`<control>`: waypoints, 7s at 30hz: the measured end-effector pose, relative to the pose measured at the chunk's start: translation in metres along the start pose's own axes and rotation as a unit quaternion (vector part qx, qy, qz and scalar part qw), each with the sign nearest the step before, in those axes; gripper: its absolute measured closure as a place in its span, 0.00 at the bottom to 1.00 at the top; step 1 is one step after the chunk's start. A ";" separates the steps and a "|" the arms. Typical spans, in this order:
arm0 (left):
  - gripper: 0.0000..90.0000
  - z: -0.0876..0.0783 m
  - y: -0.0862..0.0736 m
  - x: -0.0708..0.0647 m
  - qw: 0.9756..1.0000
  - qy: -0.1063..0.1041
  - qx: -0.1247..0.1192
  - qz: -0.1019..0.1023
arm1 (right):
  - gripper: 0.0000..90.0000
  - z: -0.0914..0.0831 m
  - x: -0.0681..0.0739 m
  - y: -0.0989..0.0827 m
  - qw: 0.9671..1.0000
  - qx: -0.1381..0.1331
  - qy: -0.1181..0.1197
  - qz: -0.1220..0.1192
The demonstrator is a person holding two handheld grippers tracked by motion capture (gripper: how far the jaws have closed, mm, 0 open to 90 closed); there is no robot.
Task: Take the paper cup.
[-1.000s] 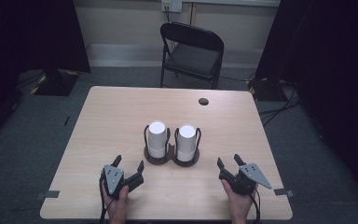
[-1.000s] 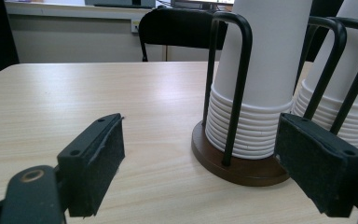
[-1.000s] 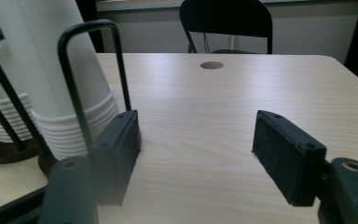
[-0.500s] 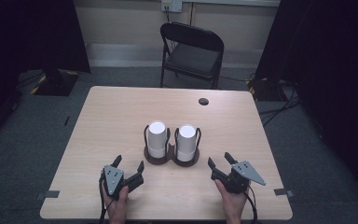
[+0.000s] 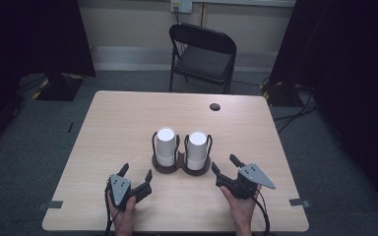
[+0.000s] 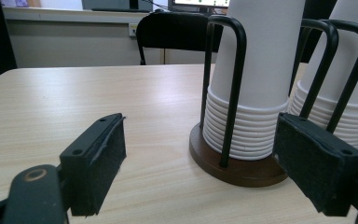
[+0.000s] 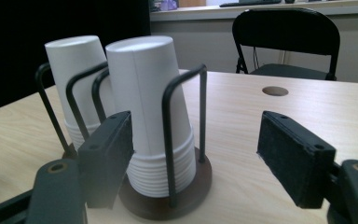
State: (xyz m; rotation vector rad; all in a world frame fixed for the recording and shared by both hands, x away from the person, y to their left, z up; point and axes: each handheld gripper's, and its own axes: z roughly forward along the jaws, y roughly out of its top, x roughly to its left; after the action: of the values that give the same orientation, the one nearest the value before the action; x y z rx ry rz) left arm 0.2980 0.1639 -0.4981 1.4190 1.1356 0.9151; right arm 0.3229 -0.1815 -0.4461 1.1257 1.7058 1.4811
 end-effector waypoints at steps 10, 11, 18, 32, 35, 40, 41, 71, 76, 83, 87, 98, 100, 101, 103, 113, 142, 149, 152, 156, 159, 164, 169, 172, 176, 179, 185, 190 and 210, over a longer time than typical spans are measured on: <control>0.19 0.000 0.000 0.000 1.000 -0.001 0.001 0.003 | 0.27 0.012 0.011 0.015 0.999 -0.005 0.029 -0.021; 0.19 0.000 0.000 0.000 1.000 -0.001 0.000 0.001 | 0.27 0.014 0.012 0.016 0.999 -0.005 0.031 -0.024; 0.19 0.000 0.000 0.000 1.000 -0.001 -0.001 0.001 | 0.29 0.029 0.018 0.028 0.998 0.001 0.053 -0.037; 0.20 0.000 0.000 -0.001 1.000 -0.001 -0.001 0.004 | 0.27 0.060 0.025 0.042 0.996 0.000 0.063 -0.058; 0.20 0.000 0.000 -0.001 1.000 0.000 -0.003 0.002 | 0.26 0.064 0.025 0.045 0.996 0.001 0.063 -0.056; 0.20 -0.001 0.000 0.000 1.000 -0.001 -0.003 0.003 | 0.26 0.072 0.024 0.050 0.996 0.002 0.070 -0.053; 0.20 -0.001 0.000 0.000 1.000 -0.001 -0.003 0.003 | 0.26 0.074 0.024 0.050 0.996 0.005 0.068 -0.054; 0.20 -0.001 -0.001 0.000 1.000 -0.003 -0.008 0.002 | 0.32 0.099 0.026 0.041 0.996 0.027 0.064 -0.053; 0.20 -0.001 -0.001 0.000 1.000 -0.003 -0.008 0.002 | 0.37 0.100 0.025 0.041 0.996 0.033 0.061 -0.053; 0.22 -0.001 -0.001 0.000 1.000 -0.001 -0.009 -0.002 | 0.39 0.099 0.025 0.042 0.996 0.036 0.057 -0.061; 0.22 -0.001 -0.001 0.000 1.000 0.000 -0.007 0.002 | 0.39 0.098 0.024 0.043 0.996 0.032 0.053 -0.056; 0.26 -0.001 0.000 -0.002 1.000 -0.005 -0.005 0.017 | 0.39 0.093 0.024 0.052 0.997 0.020 0.054 -0.049; 0.26 -0.001 0.000 -0.003 1.000 -0.008 -0.006 0.016 | 0.39 0.092 0.024 0.055 0.997 0.019 0.054 -0.050; 0.26 -0.001 0.000 -0.003 1.000 -0.006 -0.006 0.017 | 0.39 0.091 0.024 0.056 0.997 0.018 0.053 -0.050; 0.26 -0.001 0.000 -0.003 1.000 -0.007 -0.005 0.017 | 0.39 0.090 0.024 0.059 0.997 0.015 0.055 -0.048; 0.26 0.000 0.000 -0.002 1.000 -0.006 -0.005 0.014 | 0.39 0.087 0.022 0.068 0.997 0.009 0.057 -0.042; 0.19 0.001 0.000 -0.002 1.000 -0.017 0.002 0.013 | 0.39 0.084 0.022 0.089 0.997 -0.008 0.060 -0.039; 0.18 0.000 0.000 -0.003 1.000 0.003 -0.003 0.006 | 0.39 0.080 0.023 0.094 0.997 -0.021 0.063 -0.031; 0.17 0.002 0.001 -0.002 1.000 -0.014 0.015 0.008 | 0.39 0.079 0.024 0.096 0.997 -0.023 0.062 -0.035; 0.17 0.003 0.001 -0.005 1.000 -0.011 0.016 0.018 | 0.39 0.078 0.024 0.099 0.997 -0.027 0.063 -0.033; 0.20 0.002 0.001 -0.003 1.000 -0.016 0.010 0.010 | 0.39 0.076 0.024 0.101 0.997 -0.033 0.064 -0.031; 0.21 0.002 0.001 -0.002 0.999 -0.032 0.010 0.013 | 0.39 0.071 0.022 0.104 0.997 -0.044 0.065 -0.026; 0.21 0.001 0.001 -0.003 0.999 -0.032 0.010 0.016 | 0.39 0.064 0.019 0.105 0.996 -0.063 0.054 -0.008; 0.21 0.001 0.001 -0.002 0.999 -0.034 0.011 0.014 | 0.40 0.060 0.016 0.106 0.996 -0.067 0.054 0.004; 0.21 0.003 0.002 -0.002 0.999 -0.038 0.021 0.019 | 0.40 0.055 0.011 0.107 0.996 -0.071 0.058 0.012; 0.27 0.003 0.002 0.000 0.997 -0.068 0.028 0.012 | 0.40 0.050 0.007 0.108 0.996 -0.073 0.055 0.017; 0.25 0.003 0.002 0.000 0.997 -0.077 0.027 0.014 | 0.40 0.040 -0.001 0.105 0.995 -0.079 0.048 0.049; 0.24 0.003 0.002 0.000 0.995 -0.094 0.036 0.012 | 0.40 0.033 -0.004 0.100 0.994 -0.076 0.050 0.058; 0.26 0.003 0.011 -0.005 0.986 -0.160 0.039 -0.041 | 0.40 0.002 0.001 0.070 0.988 -0.075 0.067 0.116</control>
State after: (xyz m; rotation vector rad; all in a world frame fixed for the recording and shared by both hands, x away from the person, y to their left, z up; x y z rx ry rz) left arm 0.3010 0.1580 -0.4871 1.5081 0.9868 0.5642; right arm 0.3384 -0.1788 -0.3780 1.1977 1.5607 1.8329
